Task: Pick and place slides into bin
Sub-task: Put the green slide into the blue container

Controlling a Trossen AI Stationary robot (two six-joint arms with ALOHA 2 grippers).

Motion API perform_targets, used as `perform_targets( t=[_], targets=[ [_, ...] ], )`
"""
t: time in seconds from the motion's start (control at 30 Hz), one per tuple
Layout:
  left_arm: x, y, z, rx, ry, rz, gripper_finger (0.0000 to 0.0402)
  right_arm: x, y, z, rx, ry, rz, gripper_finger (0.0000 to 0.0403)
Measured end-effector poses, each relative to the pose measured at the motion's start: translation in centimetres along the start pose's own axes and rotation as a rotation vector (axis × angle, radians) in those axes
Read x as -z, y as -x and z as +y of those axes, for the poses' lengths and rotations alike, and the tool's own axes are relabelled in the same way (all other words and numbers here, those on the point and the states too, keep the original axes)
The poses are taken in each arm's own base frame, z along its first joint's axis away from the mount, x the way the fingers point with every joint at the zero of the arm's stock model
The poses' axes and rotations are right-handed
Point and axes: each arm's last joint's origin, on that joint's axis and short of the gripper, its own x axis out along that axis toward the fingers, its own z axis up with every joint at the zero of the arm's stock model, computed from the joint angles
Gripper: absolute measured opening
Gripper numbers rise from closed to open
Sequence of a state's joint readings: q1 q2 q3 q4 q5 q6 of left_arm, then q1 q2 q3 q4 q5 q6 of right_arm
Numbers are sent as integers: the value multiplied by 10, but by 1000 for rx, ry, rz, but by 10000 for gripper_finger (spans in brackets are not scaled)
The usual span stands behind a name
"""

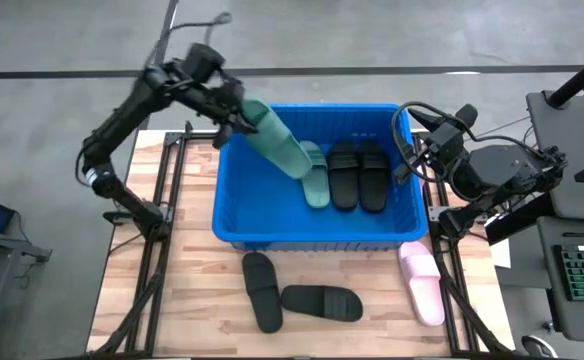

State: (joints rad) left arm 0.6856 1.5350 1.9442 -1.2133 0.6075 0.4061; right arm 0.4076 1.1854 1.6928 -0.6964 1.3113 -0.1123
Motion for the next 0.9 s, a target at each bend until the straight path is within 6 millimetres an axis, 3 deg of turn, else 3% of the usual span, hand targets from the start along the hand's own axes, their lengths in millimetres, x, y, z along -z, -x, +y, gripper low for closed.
perform_targets(
  t=[0.27,0.43,0.67,0.9],
  targets=[
    [2,-64,12,103,2,135,0,0,0,0,0,0,0,226],
    [15,-99,19,177,22,277,0,0,0,0,0,0,0,226],
    [37,-133,35,67,56,540,0,0,0,0,0,0,0,226],
    [43,-151,45,55,85,580,0,0,0,0,0,1,0,226]
  ],
)
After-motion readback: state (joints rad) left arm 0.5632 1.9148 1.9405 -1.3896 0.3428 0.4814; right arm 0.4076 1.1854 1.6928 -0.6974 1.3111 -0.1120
